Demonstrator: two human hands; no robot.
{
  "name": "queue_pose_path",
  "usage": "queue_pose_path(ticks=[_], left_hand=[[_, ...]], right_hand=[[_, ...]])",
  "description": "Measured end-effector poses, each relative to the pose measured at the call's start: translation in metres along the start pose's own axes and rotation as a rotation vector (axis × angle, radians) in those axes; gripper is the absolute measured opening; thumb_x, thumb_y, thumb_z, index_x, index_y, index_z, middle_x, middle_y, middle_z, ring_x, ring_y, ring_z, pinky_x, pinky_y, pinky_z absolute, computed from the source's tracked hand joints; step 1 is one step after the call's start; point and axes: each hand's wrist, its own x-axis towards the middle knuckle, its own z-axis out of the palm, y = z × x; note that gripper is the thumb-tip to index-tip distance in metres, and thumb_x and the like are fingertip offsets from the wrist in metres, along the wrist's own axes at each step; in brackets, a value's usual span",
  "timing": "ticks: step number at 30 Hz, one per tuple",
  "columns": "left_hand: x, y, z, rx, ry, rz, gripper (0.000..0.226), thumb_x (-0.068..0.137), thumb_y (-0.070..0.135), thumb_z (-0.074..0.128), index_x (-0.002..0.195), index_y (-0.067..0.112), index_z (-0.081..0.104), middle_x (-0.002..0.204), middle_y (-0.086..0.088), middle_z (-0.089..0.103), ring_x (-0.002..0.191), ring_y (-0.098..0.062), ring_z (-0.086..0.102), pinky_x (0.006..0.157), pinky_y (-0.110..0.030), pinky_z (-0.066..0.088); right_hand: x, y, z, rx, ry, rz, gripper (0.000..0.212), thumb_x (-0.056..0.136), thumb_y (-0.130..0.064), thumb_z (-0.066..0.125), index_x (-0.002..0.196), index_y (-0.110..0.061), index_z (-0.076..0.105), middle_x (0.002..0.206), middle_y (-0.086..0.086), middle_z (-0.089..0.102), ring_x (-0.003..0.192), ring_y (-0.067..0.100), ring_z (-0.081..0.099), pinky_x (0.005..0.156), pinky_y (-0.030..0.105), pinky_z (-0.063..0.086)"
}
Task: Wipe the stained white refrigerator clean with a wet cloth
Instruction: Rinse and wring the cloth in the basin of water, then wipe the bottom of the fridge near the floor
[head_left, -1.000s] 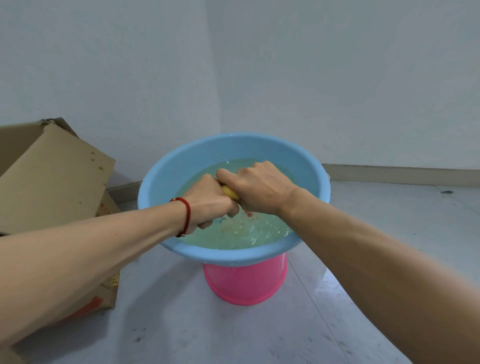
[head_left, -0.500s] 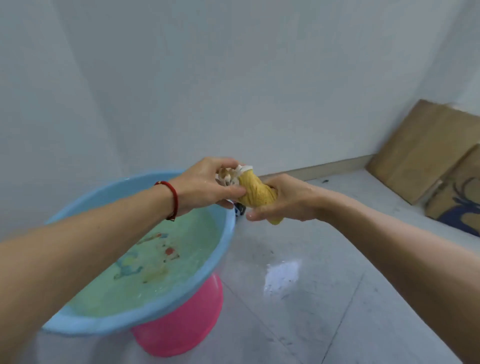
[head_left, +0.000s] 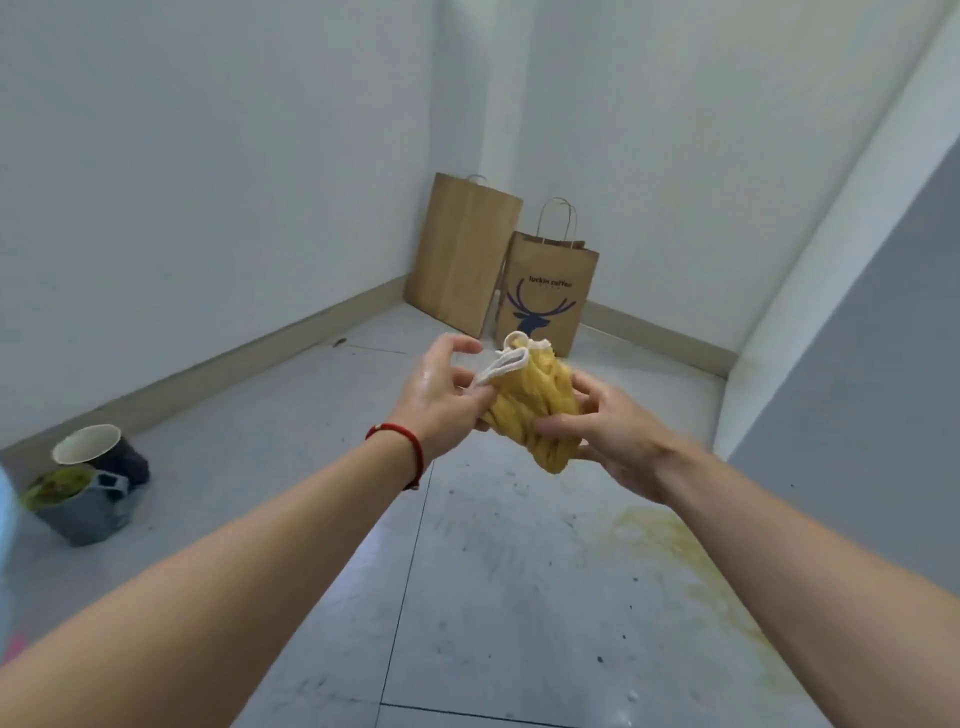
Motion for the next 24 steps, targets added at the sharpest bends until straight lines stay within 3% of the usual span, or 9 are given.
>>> queue_pose_path(ticks=[3, 5, 7, 9, 12, 14, 17, 19, 24], left_hand=[[-0.009, -0.001, 0.008, 0.119, -0.008, -0.016, 0.012, 0.096, 0.011, 0.063, 0.104, 0.016, 0.071, 0.09, -0.011, 0.072, 0.08, -0.022, 0.068, 0.074, -0.034, 0.06], [-0.016, -0.001, 0.006, 0.127, 0.042, -0.024, 0.017, 0.095, 0.008, 0.06, 0.09, 0.017, 0.074, 0.089, -0.014, 0.072, 0.081, -0.022, 0.066, 0.076, -0.037, 0.058], [-0.022, 0.002, 0.004, -0.017, 0.11, -0.036, 0.019, 0.096, 0.003, 0.058, 0.09, 0.014, 0.072, 0.087, -0.013, 0.072, 0.084, -0.024, 0.067, 0.083, -0.041, 0.059], [-0.025, 0.013, 0.002, -0.222, 0.11, 0.007, 0.019, 0.1, 0.001, 0.053, 0.093, 0.012, 0.067, 0.082, -0.005, 0.07, 0.081, -0.019, 0.067, 0.08, -0.039, 0.058], [-0.02, 0.04, 0.007, -0.144, 0.034, 0.128, 0.019, 0.105, 0.013, 0.052, 0.097, 0.021, 0.067, 0.088, -0.004, 0.067, 0.083, -0.018, 0.065, 0.079, -0.04, 0.057], [-0.017, 0.06, 0.02, 0.088, -0.001, 0.167, 0.017, 0.105, 0.022, 0.054, 0.097, 0.028, 0.068, 0.091, -0.005, 0.064, 0.083, -0.019, 0.061, 0.074, -0.038, 0.053], [-0.015, 0.084, 0.038, 0.309, -0.073, 0.21, 0.015, 0.106, 0.028, 0.051, 0.102, 0.029, 0.066, 0.079, -0.001, 0.058, 0.069, -0.01, 0.056, 0.06, -0.025, 0.05], [-0.014, 0.102, 0.044, 0.39, -0.053, 0.242, 0.019, 0.106, 0.035, 0.049, 0.102, 0.029, 0.066, 0.073, 0.002, 0.058, 0.063, -0.006, 0.055, 0.056, -0.021, 0.048], [0.001, 0.131, 0.045, 0.593, 0.086, 0.212, 0.025, 0.105, 0.043, 0.048, 0.098, 0.028, 0.067, 0.078, 0.005, 0.064, 0.07, -0.012, 0.06, 0.058, -0.025, 0.048]], right_hand=[[-0.014, 0.019, -0.004, 0.184, 0.05, -0.032, 0.048, 0.082, -0.014, 0.084, 0.127, -0.011, 0.065, 0.117, 0.01, 0.075, 0.111, 0.028, 0.072, 0.097, 0.045, 0.059], [-0.021, 0.028, -0.005, 0.333, 0.111, -0.041, 0.035, 0.082, -0.016, 0.081, 0.113, -0.006, 0.066, 0.103, 0.013, 0.074, 0.097, 0.025, 0.075, 0.089, 0.042, 0.061], [-0.024, 0.04, -0.013, 0.526, 0.138, 0.0, 0.023, 0.088, -0.015, 0.078, 0.104, -0.008, 0.062, 0.092, 0.014, 0.069, 0.089, 0.024, 0.073, 0.086, 0.046, 0.061], [-0.024, 0.051, -0.018, 0.624, 0.17, 0.183, 0.025, 0.092, -0.022, 0.077, 0.108, -0.008, 0.063, 0.102, 0.013, 0.072, 0.092, 0.027, 0.074, 0.083, 0.048, 0.062], [-0.017, 0.064, -0.016, 0.02, 0.214, 0.479, 0.059, 0.097, -0.042, 0.068, 0.14, -0.006, 0.047, 0.14, 0.016, 0.054, 0.107, 0.033, 0.068, 0.078, 0.044, 0.061], [-0.007, 0.058, -0.02, -0.158, 0.234, 0.275, 0.057, 0.098, -0.032, 0.056, 0.148, -0.008, 0.04, 0.141, 0.012, 0.053, 0.113, 0.025, 0.06, 0.091, 0.043, 0.055], [0.004, 0.024, -0.026, 0.27, -0.189, 0.067, 0.056, 0.097, -0.044, 0.059, 0.147, -0.02, 0.051, 0.136, 0.002, 0.064, 0.127, 0.022, 0.06, 0.113, 0.048, 0.044], [0.006, 0.009, -0.033, 0.281, -0.401, -0.047, 0.053, 0.096, -0.042, 0.067, 0.142, -0.02, 0.055, 0.136, 0.004, 0.067, 0.13, 0.025, 0.06, 0.116, 0.05, 0.041], [0.01, 0.01, -0.061, 0.343, -0.505, -0.118, 0.045, 0.095, -0.026, 0.074, 0.136, -0.011, 0.062, 0.137, 0.019, 0.063, 0.13, 0.042, 0.057, 0.106, 0.056, 0.052]])
